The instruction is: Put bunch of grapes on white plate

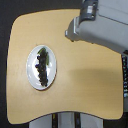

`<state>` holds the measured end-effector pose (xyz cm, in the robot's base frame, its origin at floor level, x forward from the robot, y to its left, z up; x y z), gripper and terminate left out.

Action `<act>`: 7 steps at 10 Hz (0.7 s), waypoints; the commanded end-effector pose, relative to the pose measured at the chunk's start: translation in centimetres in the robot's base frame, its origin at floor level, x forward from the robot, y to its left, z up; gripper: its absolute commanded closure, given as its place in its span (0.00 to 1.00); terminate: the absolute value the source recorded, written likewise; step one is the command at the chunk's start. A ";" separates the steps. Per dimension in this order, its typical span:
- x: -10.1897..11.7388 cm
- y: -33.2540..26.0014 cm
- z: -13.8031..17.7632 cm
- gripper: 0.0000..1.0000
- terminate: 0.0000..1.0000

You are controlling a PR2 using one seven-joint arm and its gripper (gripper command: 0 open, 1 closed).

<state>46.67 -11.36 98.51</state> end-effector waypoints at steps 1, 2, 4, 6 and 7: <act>-0.5 -10.4 2.3 0.00 0.00; -0.2 -11.8 2.5 0.00 0.00; 1.0 -15.1 2.8 0.00 0.00; 1.4 -17.4 2.7 0.00 0.00; 1.8 -18.2 2.7 0.00 0.00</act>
<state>46.44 -24.11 100.89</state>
